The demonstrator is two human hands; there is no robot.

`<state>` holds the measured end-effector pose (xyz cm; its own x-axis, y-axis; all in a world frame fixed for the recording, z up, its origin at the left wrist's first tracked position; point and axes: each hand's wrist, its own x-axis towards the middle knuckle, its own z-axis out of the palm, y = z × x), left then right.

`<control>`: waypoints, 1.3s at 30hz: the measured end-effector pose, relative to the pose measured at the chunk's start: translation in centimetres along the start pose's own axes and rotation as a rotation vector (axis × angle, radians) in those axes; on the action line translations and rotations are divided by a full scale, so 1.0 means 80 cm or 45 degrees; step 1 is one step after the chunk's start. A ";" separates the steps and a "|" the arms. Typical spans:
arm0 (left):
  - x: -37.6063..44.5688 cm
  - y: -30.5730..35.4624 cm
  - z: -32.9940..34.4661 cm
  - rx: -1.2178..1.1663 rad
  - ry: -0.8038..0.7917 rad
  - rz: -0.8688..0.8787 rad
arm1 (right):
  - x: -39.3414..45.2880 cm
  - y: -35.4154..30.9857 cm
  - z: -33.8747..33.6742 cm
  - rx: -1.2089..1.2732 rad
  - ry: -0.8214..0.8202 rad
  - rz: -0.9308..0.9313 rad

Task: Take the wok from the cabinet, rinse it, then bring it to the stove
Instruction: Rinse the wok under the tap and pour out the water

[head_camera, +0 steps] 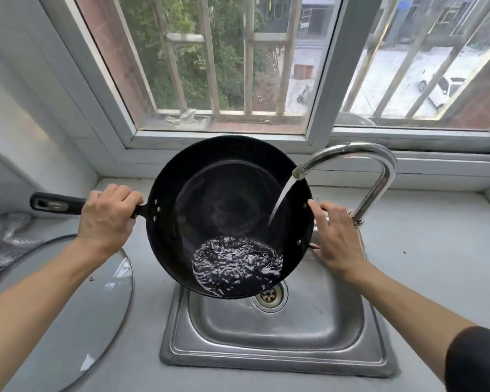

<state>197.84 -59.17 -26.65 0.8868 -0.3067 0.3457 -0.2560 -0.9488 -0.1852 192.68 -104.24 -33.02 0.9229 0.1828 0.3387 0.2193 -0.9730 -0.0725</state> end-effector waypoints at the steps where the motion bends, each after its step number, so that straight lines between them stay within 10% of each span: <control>1: -0.002 -0.004 -0.002 0.013 0.000 -0.004 | 0.002 -0.003 0.004 0.013 -0.012 0.001; 39: -0.020 -0.050 -0.075 0.112 0.088 0.137 | 0.049 -0.046 0.062 0.298 -0.253 -0.165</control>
<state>195.12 -55.34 -20.97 0.8267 -0.4140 0.3811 -0.3109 -0.9006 -0.3039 197.05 -99.23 -36.09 0.9213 0.3491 0.1711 0.3841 -0.8853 -0.2622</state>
